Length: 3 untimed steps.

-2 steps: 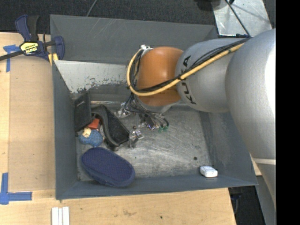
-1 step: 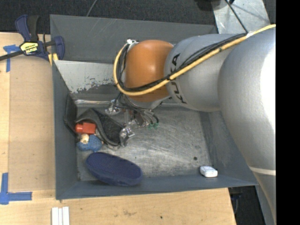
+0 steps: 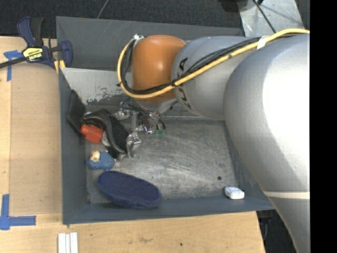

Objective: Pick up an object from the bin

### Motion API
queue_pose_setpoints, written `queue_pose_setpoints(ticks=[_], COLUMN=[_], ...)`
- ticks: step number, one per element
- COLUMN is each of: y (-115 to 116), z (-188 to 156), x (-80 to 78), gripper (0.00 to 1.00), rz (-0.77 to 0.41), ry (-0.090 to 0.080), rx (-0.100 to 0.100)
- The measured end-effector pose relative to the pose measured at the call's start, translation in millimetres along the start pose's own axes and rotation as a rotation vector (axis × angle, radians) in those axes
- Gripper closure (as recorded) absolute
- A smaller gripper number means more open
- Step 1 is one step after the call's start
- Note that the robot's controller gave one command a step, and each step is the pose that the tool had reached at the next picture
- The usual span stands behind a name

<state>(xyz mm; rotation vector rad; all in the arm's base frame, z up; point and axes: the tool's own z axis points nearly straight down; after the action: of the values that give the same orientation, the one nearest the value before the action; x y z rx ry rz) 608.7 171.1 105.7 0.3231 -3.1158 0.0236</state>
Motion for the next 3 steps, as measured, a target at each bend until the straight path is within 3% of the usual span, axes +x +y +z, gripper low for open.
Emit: queue_pose_setpoints(ticks=[1,2,3], y=[2.4,1.7,22.8], z=[3.8,-2.5,-37.5], x=[-13.0,-13.2,-14.7], gripper=[0.0,0.0,0.0], rz=[0.04,-0.186,-0.093], ry=[0.009,-0.008,-0.002], rx=[0.002,0.011,0.0])
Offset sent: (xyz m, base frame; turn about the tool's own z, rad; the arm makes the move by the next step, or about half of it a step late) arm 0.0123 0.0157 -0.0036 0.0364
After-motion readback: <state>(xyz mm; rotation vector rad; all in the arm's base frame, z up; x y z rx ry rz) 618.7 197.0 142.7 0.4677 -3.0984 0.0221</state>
